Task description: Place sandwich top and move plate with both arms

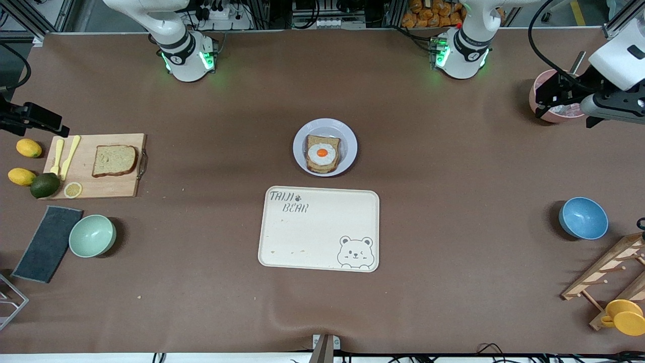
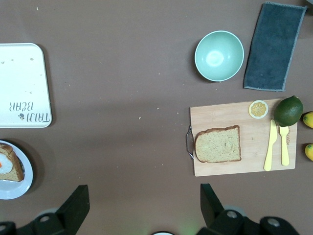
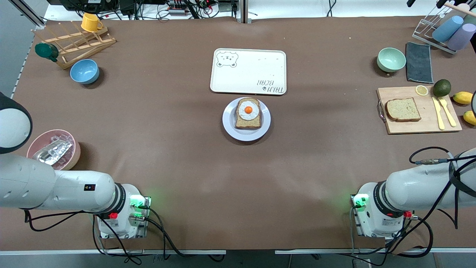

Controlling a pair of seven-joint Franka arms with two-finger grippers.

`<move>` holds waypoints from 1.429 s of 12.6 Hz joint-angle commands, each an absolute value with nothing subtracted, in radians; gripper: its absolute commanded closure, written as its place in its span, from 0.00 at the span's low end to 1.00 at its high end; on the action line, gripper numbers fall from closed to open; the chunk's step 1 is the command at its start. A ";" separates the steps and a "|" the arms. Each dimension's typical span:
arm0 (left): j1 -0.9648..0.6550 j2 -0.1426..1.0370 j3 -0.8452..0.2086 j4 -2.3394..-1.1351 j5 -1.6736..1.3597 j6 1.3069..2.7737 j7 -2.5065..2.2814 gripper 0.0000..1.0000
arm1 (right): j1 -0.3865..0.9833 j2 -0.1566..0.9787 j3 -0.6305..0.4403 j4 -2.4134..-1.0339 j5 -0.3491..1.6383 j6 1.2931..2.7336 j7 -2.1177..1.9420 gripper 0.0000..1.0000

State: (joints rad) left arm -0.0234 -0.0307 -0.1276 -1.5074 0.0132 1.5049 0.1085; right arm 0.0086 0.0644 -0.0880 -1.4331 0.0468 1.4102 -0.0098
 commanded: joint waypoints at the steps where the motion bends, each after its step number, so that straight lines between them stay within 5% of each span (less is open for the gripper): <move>1: -0.014 -0.031 -0.133 -1.491 0.003 1.491 0.117 0.00 | 0.015 0.032 -0.071 -1.427 0.025 1.390 -0.014 0.00; 10: -0.018 -0.017 -0.130 -1.486 -0.002 1.493 0.115 0.00 | 0.011 0.024 -0.064 -1.471 0.026 1.436 -0.006 0.00; 18: -0.014 0.051 -0.129 -1.496 -0.081 1.539 0.095 0.00 | -0.083 0.093 -0.069 -1.658 0.026 1.563 -0.105 0.00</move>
